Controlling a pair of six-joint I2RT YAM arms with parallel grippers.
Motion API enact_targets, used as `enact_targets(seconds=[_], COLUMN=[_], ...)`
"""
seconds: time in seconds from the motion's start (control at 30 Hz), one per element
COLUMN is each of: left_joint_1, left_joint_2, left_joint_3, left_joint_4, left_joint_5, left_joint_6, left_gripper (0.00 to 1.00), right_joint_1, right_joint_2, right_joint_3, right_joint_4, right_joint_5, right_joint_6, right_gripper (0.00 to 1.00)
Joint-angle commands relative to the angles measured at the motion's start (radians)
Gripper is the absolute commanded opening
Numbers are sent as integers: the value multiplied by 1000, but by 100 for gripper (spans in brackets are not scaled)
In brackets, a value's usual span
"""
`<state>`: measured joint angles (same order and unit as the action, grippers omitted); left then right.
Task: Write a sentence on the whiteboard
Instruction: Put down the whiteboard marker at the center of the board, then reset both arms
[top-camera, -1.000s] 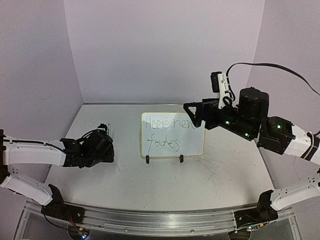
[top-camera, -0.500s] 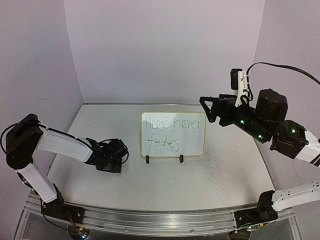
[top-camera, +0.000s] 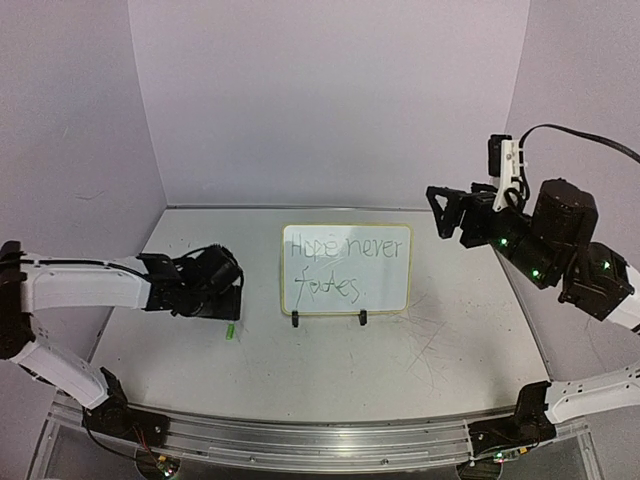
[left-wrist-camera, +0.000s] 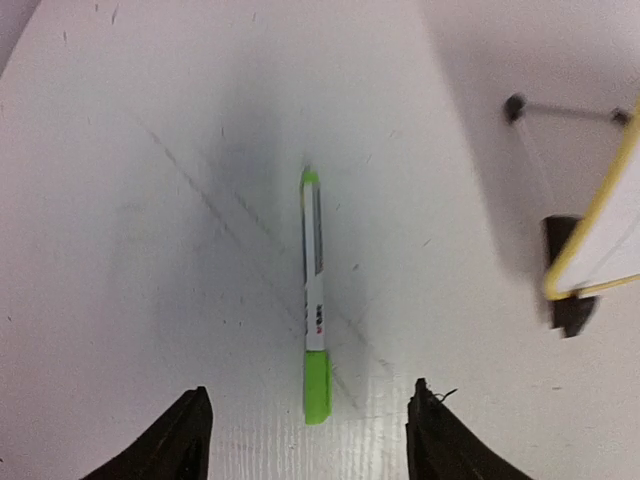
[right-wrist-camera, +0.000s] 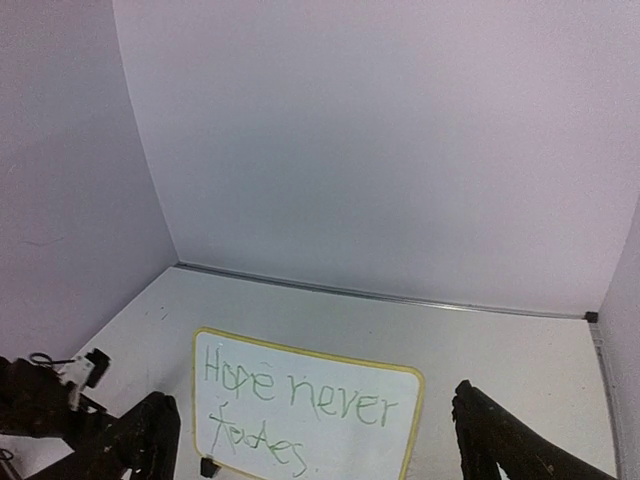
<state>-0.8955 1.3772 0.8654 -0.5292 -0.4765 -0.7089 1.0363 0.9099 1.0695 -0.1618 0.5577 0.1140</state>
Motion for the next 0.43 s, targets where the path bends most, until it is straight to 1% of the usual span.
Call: enact_targets(seconds=[0.0,0.1,0.2,0.27,0.33,0.4], left_joint_1=[4,4,4,4,4,4], left_joint_2=[-257,-348,-400,-402,-390,-374], left_joint_3=[182,304,418,482,552,610], left_joint_4=[-35,43,187,235,259,268], left_joint_5=[-84,-78,-15,32,70,81], left_joint_6=[96,259,436,523,578,621], left_gripper=[81,89,93,95,97,99], right_joint_1=[-1,-1,-1,0,-1,-1], right_joint_2=[-23,-28,-18,-10,-12,-30], right_joint_3=[98,137,187,216,234,193], right_joint_4=[-54,-59,-59,-59,-55,1], right_joint_5=[177,199,225,242,245,249], right_joint_6=[-59,-96,-133,-154,-162,-198], right_gripper=[98,98,98,98,98,98])
